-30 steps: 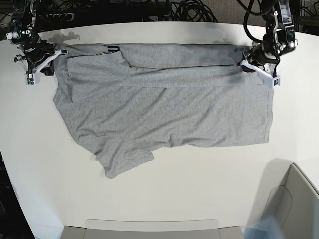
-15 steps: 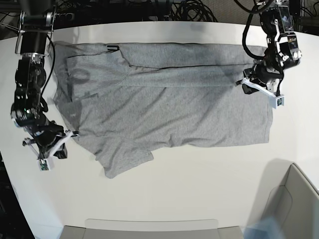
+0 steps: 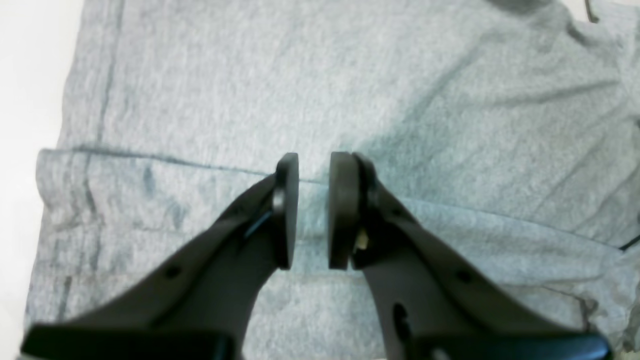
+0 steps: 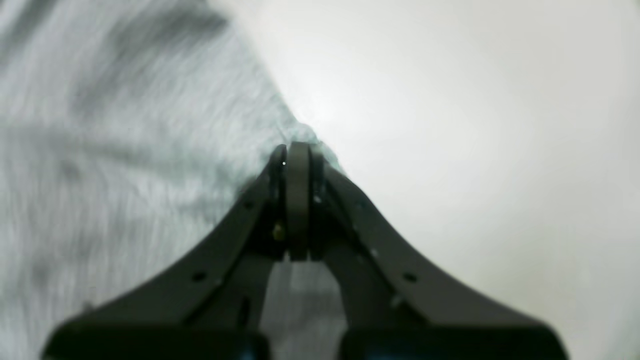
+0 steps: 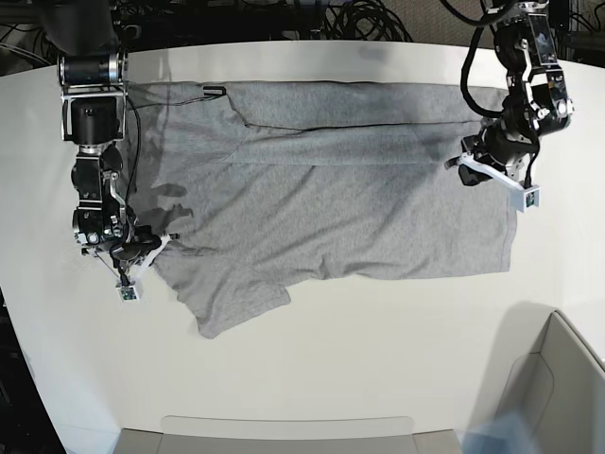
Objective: Fold the T-shirt properly
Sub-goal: 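Move the right gripper down the shirt's side to the sleeve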
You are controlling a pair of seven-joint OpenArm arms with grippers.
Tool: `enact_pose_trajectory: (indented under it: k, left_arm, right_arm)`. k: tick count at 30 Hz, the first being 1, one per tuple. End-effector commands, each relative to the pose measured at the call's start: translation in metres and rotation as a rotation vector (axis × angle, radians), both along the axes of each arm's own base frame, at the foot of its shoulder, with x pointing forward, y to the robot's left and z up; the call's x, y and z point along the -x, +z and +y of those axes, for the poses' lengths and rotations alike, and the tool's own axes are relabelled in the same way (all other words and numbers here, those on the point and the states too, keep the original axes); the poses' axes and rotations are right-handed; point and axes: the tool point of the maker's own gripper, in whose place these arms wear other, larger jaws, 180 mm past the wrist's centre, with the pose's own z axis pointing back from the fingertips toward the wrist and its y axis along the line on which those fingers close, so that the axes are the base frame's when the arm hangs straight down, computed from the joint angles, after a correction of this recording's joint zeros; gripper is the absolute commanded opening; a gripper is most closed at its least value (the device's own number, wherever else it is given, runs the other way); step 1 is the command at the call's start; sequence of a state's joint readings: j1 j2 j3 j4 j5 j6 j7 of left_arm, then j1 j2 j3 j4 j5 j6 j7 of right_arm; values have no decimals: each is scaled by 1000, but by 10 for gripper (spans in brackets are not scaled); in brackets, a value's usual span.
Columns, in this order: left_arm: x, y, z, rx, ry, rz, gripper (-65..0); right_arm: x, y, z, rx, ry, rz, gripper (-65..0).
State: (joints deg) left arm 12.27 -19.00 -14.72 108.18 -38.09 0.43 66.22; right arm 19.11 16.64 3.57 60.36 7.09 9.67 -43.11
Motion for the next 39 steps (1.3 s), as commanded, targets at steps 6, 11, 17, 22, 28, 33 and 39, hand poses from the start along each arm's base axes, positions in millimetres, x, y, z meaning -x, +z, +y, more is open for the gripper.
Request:
enact_pose_trajectory:
  k: [6, 11, 17, 22, 28, 33, 39]
  left_arm:
    - [-10, 13, 5, -15, 2, -45, -531]
    - [-10, 9, 2, -5, -2, -35, -531]
    - [-14, 4, 5, 7, 9, -26, -531]
    - [-13, 4, 5, 8, 7, -25, -531]
    - [-13, 4, 4, 10, 7, -25, -531]
    - [-15, 6, 6, 7, 13, -31, -531]
    - [-17, 7, 5, 8, 9, -38, -531]
  right_arm:
    - [55, 11, 22, 48, 103, -2, -650]
    - [43, 44, 36, 37, 141, -140, -650]
    - [-5, 110, 39, -51, 123, -324, -421]
    - [-52, 108, 27, -234, 25, -283, -397]
    - [-74, 65, 1, -329, -121, -264, -397]
    - [-69, 46, 4, -347, -143, -220, -397]
    - [-62, 22, 31, -401, -128, -155, -397]
